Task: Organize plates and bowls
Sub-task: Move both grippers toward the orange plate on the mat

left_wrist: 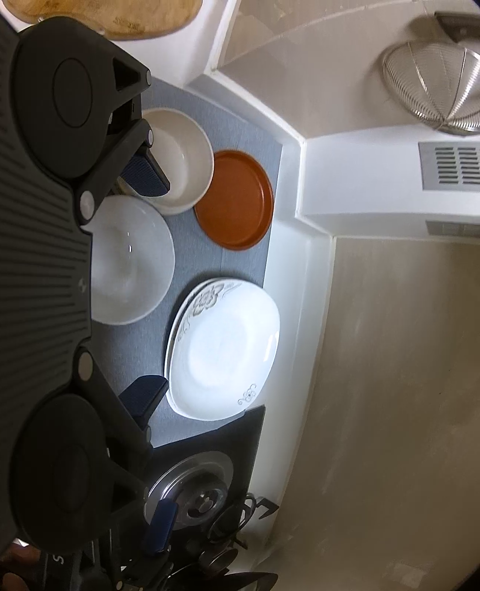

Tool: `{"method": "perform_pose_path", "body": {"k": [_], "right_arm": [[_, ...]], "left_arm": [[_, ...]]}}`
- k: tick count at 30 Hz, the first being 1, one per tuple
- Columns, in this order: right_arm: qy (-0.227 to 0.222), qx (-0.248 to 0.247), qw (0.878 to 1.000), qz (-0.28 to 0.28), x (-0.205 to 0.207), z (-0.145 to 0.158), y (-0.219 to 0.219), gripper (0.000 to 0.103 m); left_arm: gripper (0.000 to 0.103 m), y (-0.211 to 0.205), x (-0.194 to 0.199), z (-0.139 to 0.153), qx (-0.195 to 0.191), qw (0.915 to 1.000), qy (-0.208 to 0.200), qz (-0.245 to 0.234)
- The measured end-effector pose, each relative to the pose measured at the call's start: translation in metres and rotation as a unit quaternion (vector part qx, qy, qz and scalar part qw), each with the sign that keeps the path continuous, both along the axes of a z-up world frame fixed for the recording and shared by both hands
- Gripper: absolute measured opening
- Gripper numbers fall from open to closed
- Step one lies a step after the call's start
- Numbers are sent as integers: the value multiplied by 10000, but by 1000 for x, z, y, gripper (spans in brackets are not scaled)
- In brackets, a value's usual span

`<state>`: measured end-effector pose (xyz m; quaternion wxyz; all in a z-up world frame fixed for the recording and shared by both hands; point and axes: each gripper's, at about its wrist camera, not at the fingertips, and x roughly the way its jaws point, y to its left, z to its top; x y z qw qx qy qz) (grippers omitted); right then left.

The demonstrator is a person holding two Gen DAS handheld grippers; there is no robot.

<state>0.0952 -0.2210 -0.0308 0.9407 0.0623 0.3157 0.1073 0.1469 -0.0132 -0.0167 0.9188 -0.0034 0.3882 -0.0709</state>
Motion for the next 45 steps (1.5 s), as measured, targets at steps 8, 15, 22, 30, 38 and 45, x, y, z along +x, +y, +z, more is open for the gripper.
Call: {"method": "perform_pose_path", "body": {"k": [8, 15, 22, 30, 38, 45], "right_arm": [[-207, -28, 9997, 151, -1, 14, 16, 93], [-428, -9, 9987, 285, 17, 31, 32, 93], [-344, 61, 9984, 452, 50, 35, 60, 94], [-470, 88, 9979, 431, 70, 40, 79, 94], [-128, 283, 9992, 249, 111, 35, 101, 95], [33, 221, 9996, 169, 148, 27, 121, 95]], "left_arm": [[103, 29, -3, 12, 99, 9995, -148, 245], [103, 67, 13, 20, 599, 9949, -346, 732], [103, 93, 41, 23, 948, 9912, -394, 834], [103, 96, 75, 26, 1030, 9918, -540, 523], [103, 99, 116, 6, 1014, 9928, -237, 593], [103, 117, 146, -15, 901, 9932, 114, 732]]}}
